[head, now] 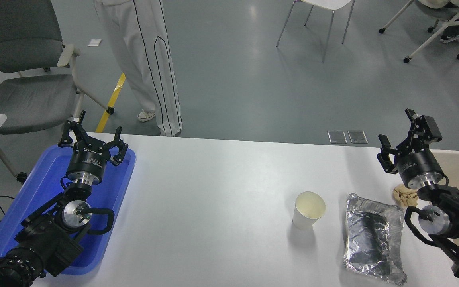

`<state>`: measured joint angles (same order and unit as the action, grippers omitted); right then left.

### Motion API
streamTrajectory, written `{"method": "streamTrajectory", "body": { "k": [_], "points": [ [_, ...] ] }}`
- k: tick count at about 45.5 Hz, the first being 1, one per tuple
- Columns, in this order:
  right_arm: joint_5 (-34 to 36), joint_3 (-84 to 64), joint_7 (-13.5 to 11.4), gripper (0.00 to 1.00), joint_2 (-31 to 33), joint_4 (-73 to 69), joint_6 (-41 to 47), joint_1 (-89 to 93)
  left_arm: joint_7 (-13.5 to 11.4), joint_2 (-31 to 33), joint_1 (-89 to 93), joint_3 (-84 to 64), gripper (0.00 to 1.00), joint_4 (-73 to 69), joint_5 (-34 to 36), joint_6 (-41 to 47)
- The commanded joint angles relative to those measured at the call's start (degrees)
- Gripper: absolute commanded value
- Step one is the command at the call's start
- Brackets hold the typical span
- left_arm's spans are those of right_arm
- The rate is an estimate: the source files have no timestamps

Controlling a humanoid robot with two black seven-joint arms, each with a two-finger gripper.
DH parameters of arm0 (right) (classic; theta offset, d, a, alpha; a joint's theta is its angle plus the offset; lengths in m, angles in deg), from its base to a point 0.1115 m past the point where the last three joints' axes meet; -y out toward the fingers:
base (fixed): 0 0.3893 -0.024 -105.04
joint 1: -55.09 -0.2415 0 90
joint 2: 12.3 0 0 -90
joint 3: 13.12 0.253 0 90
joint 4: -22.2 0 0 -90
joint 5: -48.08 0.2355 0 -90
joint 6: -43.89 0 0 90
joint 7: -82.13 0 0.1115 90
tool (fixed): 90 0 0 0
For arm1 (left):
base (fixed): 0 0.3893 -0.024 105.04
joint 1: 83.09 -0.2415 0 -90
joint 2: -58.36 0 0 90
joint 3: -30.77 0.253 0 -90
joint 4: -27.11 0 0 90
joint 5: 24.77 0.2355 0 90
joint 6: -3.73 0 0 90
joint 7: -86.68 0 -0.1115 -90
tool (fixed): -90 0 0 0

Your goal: Pick up paper cup place in dustbin

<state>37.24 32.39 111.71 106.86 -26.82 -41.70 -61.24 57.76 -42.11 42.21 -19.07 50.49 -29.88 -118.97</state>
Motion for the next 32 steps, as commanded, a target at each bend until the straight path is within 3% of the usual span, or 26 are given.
{"method": "streamTrajectory", "body": {
  "k": [1,4,10,19,32],
  "points": [
    [0.21,-0.86,-7.33,1.0,0.37,-0.02,-0.81,-0.13,0.01,0.01,-0.05,0.0,1.0,0.09,0.0,0.0],
    [0.03,-2.17,-9.09,1.0,1.69,-0.54,-0.64,-0.13,0.01,0.01,0.03,0.0,1.0,0.0,0.0,0.0],
    [1.26,-11.39,-9.01,1.0,6.17,-3.0,-0.9,-2.84,0.01,0.01,-0.05,0.0,1.0,0.0,0.0,0.0],
    [11.28,-28.97,-8.83,1.0,13.38,-5.73,-0.64,-11.72,0.01,0.01,-0.05,0.0,1.0,0.0,0.0,0.0],
    [11.81,-44.35,-8.83,1.0,20.41,-11.35,0.15,-20.95,0.01,0.01,-0.05,0.0,1.0,0.0,0.0,0.0]
  ]
}}
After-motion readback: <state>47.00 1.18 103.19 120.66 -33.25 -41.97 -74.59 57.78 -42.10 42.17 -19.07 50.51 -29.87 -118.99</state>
